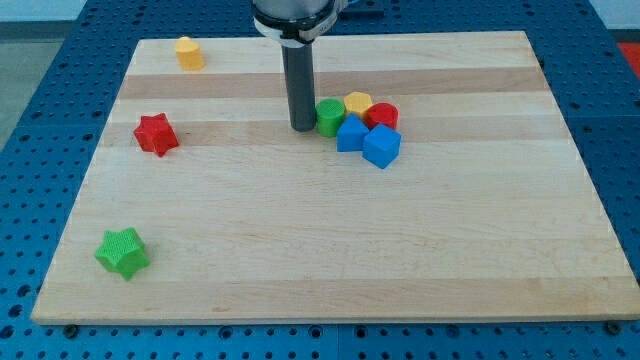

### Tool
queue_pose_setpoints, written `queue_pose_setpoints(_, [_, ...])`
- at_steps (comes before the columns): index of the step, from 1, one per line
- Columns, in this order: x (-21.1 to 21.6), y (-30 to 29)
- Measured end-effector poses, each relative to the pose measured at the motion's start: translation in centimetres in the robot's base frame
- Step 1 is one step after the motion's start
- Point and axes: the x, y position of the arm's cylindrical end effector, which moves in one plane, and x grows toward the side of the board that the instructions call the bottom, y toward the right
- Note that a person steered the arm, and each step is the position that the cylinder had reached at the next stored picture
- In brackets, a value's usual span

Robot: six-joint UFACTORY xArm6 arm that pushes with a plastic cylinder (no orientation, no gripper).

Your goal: Move the yellow heart slightly down

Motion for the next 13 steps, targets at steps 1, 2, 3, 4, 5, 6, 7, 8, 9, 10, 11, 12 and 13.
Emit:
queue_pose_setpoints(1, [0.0,0.0])
queue_pose_setpoints(2, [0.0,-0.6])
queue_pose_setpoints(3, [-1.2,-3.4])
queue_pose_setpoints(4, [-2.9,-7.2])
queue_pose_setpoints(5, [-4.3,-11.7])
queue_pose_setpoints(6, [-5.8,-15.6])
queue_pose_setpoints(7, [-6.9,-19.5])
queue_pose_setpoints(8, [-8.3,-22.8])
queue_pose_setpoints(9, [-10.5,-24.5])
queue_pose_setpoints(10, [-13.7,-24.7])
queue_pose_setpoints(11, [-16.1,-22.4])
queue_pose_setpoints(12, [-16.3,-18.8])
queue_pose_setpoints(13, [-16.2,-16.1])
